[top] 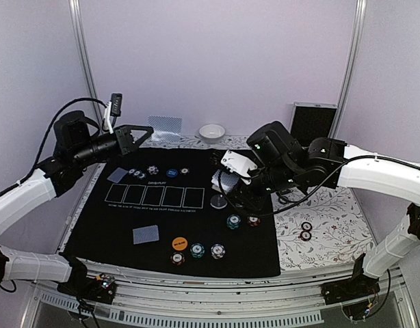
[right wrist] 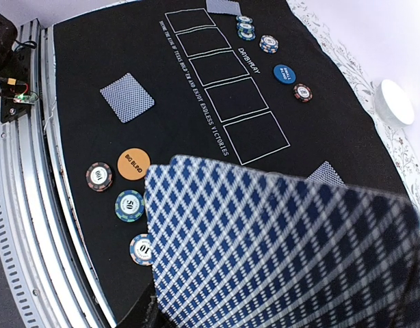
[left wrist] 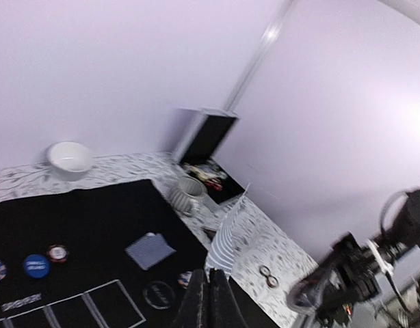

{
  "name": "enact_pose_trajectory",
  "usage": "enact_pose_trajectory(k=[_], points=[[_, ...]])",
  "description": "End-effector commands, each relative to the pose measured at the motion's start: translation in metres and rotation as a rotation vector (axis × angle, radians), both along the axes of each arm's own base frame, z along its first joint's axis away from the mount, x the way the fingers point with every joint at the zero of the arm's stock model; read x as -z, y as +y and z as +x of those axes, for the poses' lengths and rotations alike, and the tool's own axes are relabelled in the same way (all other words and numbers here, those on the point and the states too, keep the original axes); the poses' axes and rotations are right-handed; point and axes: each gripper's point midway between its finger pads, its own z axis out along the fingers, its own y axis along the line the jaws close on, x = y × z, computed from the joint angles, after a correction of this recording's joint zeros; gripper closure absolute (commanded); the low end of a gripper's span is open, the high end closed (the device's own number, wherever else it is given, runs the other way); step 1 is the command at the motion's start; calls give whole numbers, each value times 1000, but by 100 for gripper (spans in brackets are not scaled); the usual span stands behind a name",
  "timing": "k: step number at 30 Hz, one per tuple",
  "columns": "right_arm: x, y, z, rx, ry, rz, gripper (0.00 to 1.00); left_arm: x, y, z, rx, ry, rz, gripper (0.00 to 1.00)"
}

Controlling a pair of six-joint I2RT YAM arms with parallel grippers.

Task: Distribute texas hold em gaming equipment
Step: Distribute the poker card in the small blind area.

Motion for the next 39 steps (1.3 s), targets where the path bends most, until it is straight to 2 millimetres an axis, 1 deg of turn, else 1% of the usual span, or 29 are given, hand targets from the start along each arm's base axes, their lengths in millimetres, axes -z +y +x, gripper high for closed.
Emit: enact_pose_trajectory(k=[1,2,3,4,7,9,10,13,16,17,20,24,27,31,37,39], points=[[-7,2,1,3,-16,27,96,62,99,64,-420,285,-53,100],[-7,2,1,1,-18,29,96,80,121,74,-490,336,-91,100],[-8,2,1,-1,-19,31,96,94,151,86,-574,367,-133,100],[-9,2,0,-1,-17,33,96,109,172,93,-641,399,-175,100],[-11,0,0,3,-19,38,96,142,225,112,-823,443,-258,100],[-11,-2,-1,8,-17,38,96,158,253,123,-931,454,-267,100],[-11,-3,-1,10,-17,37,96,169,263,129,-969,466,-279,100],[-10,-4,-1,16,-15,33,96,186,284,141,-1021,484,-347,100],[-10,-4,-1,15,-15,30,96,199,295,153,-1066,470,-376,100],[-9,-4,0,17,-14,29,96,208,296,157,-1073,491,-384,100],[-10,-5,0,18,-17,26,96,235,294,166,-1063,573,-446,100],[-10,-6,0,20,-16,25,96,266,285,169,-1031,649,-560,100],[-10,-7,0,23,-17,21,96,275,280,172,-1037,654,-576,100],[-11,-9,-1,27,-16,20,96,285,286,171,-1125,655,-549,100],[-11,-9,0,30,-16,18,96,303,281,177,-1110,693,-585,100],[-11,-10,0,31,-17,17,96,311,282,176,-1128,720,-595,100]])
